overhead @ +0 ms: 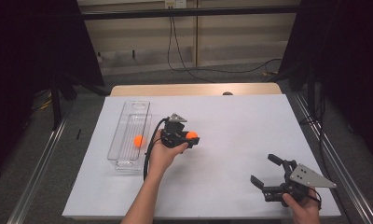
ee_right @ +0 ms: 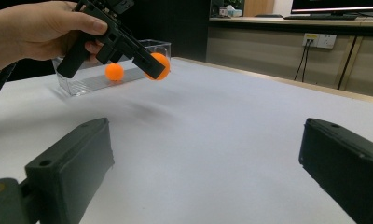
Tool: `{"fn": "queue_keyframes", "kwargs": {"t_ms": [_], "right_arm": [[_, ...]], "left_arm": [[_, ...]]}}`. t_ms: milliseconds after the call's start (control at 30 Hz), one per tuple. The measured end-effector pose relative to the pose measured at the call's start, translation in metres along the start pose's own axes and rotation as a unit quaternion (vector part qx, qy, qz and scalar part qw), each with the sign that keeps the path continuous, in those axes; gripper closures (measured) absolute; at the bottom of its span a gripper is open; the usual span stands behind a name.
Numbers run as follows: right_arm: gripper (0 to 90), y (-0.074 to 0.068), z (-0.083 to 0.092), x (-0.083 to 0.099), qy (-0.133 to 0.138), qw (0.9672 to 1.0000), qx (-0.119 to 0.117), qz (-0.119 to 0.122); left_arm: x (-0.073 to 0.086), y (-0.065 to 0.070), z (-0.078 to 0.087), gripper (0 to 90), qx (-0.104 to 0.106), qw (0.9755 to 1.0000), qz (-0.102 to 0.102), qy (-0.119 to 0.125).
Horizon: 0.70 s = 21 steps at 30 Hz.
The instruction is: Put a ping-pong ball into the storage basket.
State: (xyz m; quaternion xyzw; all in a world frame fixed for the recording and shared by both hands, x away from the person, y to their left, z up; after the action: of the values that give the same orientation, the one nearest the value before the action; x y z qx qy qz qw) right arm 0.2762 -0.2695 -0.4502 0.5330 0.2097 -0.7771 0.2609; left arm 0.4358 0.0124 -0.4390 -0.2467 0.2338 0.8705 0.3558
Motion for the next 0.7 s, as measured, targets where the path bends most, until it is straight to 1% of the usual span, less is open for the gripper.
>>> {"fn": "queue_keyframes", "kwargs": {"t_ms": [100, 167, 233, 267, 333, 367, 700], "right_arm": [[2.2, 0.001, 0.0, 0.0, 0.0, 1.0, 0.001, -0.001], [2.2, 0.001, 0.0, 0.0, 0.0, 1.0, 0.003, -0.001], [2.2, 0.001, 0.001, 0.0, 0.0, 1.0, 0.003, -0.002], [2.2, 0.001, 0.001, 0.0, 0.0, 1.0, 0.003, -0.001], [2.2, 0.001, 0.001, 0.0, 0.001, 1.0, 0.002, -0.003], [2.2, 0.001, 0.001, 0.0, 0.001, 1.0, 0.002, -0.002], [2.2, 0.001, 0.001, 0.0, 0.001, 1.0, 0.003, -0.002]], "left_arm": [[0.0, -0.002, 0.003, 50.9, -0.002, 1.0, -0.002, 0.0], [0.0, -0.002, 0.004, 50.9, -0.002, 1.0, 0.001, 0.006], [0.0, -0.004, 0.006, 50.9, -0.004, 1.0, 0.003, 0.006], [0.0, -0.005, 0.007, 50.9, -0.002, 1.0, 0.0, 0.004], [0.001, -0.006, 0.008, 50.9, -0.005, 1.0, 0.005, 0.007], [0.001, -0.007, 0.009, 50.9, -0.006, 1.0, 0.003, 0.005], [0.002, -0.012, 0.017, 50.9, -0.011, 0.9998, 0.01, 0.01]]}}
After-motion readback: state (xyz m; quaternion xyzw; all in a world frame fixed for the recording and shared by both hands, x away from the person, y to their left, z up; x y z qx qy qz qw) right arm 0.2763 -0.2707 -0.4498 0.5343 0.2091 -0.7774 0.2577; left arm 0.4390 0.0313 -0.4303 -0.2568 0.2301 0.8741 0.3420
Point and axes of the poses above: each handheld gripper's, and its own axes: z roughly backward along the jaws, x roughly out of its underside, y roughly to its right, the point moved 5 cm from there along -z, roughly forward along the jaws, and after that the axes turned 10 degrees about -y, right-handed, at the moved point
